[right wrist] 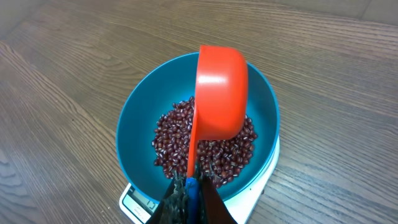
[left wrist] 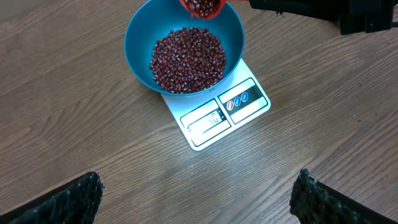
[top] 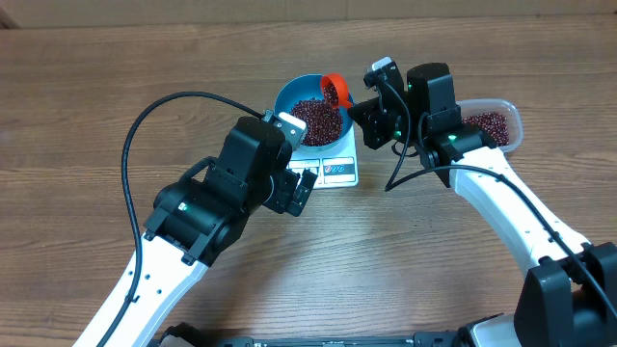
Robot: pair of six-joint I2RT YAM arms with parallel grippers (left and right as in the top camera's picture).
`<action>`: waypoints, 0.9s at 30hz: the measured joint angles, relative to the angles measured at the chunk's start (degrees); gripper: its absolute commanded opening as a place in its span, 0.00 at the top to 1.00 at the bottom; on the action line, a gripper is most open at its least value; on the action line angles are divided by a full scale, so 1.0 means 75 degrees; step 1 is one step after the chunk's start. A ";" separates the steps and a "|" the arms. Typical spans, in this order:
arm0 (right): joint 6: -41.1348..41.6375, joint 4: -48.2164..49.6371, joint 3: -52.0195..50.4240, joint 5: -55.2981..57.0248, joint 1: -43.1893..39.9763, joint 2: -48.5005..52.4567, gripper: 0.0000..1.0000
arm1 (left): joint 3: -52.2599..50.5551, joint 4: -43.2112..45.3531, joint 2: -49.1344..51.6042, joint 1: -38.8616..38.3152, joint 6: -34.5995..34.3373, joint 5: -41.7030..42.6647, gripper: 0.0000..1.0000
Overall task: Scoop item into bowl and weigh 150g on scale
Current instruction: 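Tilt the scoop to pour beans into the teal bowl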
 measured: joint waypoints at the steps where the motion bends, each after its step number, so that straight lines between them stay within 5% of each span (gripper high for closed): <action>1: 0.0017 0.0000 0.0000 -0.0006 0.0000 0.0000 0.96 | 0.0000 0.0000 0.0000 0.0000 0.0000 0.0000 0.00; 27: 0.0221 0.0000 0.0000 -0.0070 0.0000 0.0000 0.96 | 0.0000 0.0000 0.0000 0.0000 0.0000 0.0000 0.00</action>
